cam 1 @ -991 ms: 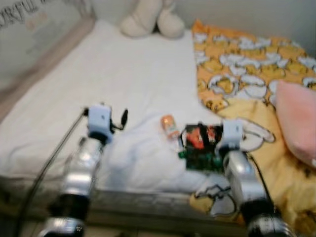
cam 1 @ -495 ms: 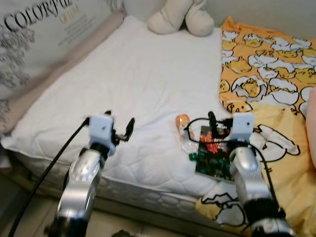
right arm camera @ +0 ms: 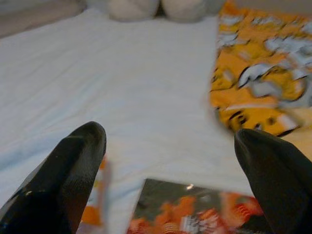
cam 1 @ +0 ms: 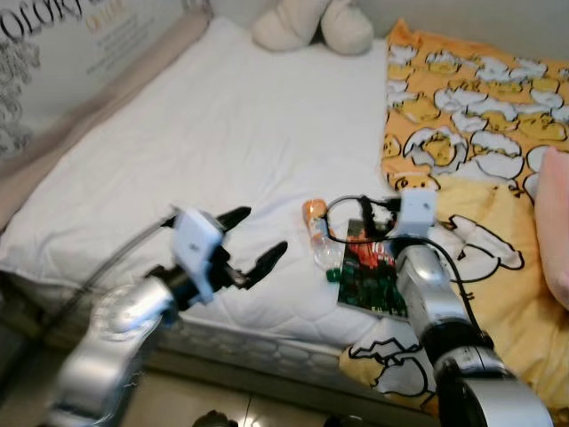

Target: Clean up the room

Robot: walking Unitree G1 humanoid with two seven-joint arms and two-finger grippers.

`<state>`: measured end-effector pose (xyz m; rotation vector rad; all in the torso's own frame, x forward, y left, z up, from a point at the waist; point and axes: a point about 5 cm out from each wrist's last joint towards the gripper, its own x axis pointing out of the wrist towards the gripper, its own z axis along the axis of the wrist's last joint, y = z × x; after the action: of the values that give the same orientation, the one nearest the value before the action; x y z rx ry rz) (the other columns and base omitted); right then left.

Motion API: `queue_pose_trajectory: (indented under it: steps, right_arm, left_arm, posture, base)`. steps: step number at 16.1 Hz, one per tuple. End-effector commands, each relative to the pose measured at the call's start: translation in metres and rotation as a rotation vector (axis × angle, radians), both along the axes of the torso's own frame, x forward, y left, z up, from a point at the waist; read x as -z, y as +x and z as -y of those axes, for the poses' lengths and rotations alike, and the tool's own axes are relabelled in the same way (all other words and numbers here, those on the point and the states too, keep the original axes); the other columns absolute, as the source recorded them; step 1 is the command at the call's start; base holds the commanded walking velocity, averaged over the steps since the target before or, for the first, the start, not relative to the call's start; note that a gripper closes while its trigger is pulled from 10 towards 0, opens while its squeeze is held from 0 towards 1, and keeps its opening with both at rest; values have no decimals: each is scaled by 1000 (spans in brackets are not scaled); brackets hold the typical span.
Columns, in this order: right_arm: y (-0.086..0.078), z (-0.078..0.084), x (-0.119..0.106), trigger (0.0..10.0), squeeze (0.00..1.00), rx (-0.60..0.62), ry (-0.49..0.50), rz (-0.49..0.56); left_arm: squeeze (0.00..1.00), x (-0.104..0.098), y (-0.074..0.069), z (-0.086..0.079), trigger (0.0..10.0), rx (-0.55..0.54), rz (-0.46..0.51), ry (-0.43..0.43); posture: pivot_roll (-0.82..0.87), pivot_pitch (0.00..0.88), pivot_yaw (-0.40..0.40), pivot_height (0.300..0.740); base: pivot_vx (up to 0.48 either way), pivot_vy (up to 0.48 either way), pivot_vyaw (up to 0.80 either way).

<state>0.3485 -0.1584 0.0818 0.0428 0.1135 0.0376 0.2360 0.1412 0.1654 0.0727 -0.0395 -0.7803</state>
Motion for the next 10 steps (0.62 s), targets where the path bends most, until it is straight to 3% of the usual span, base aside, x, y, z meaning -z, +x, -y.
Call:
queue_pose_trajectory:
  steps: [1, 3, 6, 10]
  right_arm:
    - [-1, -3, 8, 10000, 0, -8, 27, -48]
    - [1, -16, 13, 10000, 0, -42, 63, -109]
    - [4, -33, 17, 10000, 0, -86, 60, -178]
    - [1, -35, 27, 10000, 0, -75, 102, -257]
  left_arm:
    - [0, -7, -5, -2, 10000, 14, -19, -20]
    - [0, -10, -25, 0, 10000, 90, -39, 45]
    - [0, -22, -43, 5, 10000, 175, -68, 103]
    - [0, -23, -45, 1, 10000, 146, -77, 118]
  posture:
    - [319, 115, -22, 740]
    - [361, 181, -22, 740]
    - [390, 229, -36, 740]
    - [403, 237, -42, 740]
  base:
    - [0, 0, 0]
    - [0, 0, 0]
    - [0, 0, 0]
    - [0, 0, 0]
